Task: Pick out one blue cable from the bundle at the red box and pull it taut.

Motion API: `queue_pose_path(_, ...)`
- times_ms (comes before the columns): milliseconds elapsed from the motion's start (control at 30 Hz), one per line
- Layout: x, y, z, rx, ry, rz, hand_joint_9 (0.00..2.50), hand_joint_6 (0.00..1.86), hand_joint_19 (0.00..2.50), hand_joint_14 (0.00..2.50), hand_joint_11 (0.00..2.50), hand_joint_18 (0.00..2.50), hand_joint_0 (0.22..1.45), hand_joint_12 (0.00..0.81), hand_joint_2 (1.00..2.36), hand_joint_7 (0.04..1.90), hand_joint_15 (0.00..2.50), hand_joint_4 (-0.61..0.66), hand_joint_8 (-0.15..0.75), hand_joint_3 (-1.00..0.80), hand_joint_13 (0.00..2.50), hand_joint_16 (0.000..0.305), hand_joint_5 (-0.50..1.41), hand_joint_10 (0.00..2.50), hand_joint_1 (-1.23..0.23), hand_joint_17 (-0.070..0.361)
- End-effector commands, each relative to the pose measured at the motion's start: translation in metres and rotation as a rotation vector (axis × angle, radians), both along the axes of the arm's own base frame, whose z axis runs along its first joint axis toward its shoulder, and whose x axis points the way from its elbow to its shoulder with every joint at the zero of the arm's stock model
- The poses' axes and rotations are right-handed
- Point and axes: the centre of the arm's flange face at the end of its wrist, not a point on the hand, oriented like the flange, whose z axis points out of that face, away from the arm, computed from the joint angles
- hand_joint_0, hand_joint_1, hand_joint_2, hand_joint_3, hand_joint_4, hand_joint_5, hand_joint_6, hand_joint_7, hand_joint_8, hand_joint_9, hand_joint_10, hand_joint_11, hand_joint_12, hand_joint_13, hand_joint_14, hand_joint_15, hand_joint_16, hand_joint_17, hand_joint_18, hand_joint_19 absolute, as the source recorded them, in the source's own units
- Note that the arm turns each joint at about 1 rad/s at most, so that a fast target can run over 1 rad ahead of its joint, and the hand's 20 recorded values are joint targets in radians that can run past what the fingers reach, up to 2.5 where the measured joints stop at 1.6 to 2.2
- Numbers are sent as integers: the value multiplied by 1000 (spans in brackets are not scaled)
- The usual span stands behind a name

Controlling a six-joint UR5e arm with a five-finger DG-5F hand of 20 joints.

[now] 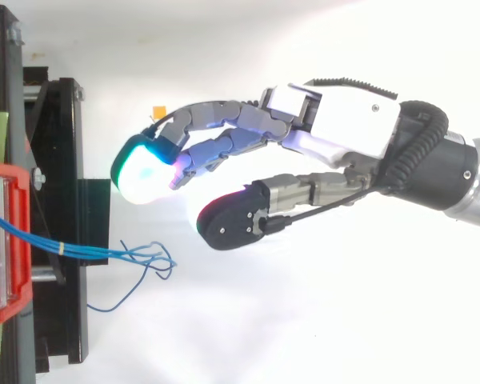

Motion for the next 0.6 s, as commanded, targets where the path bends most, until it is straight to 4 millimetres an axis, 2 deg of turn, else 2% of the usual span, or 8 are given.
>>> queue_pose_path(0, 1, -1, 1, 4, -10, 9, 577, 503, 708, 18, 559, 440, 515, 314, 1000, 910, 481, 153, 209, -495, 587, 49, -204, 19, -592, 111)
queue_pose_path(267, 3, -3, 2, 9, -31, 11, 580, 503, 708, 19, 569, 454, 511, 310, 1000, 924, 494, 156, 208, -500, 596, 50, -202, 19, -678, 112)
queue_pose_path(567, 6, 1, 5, 0, -54, 10, 600, 502, 722, 19, 582, 475, 506, 316, 1000, 916, 512, 159, 211, -500, 618, 50, -197, 21, -668, 112)
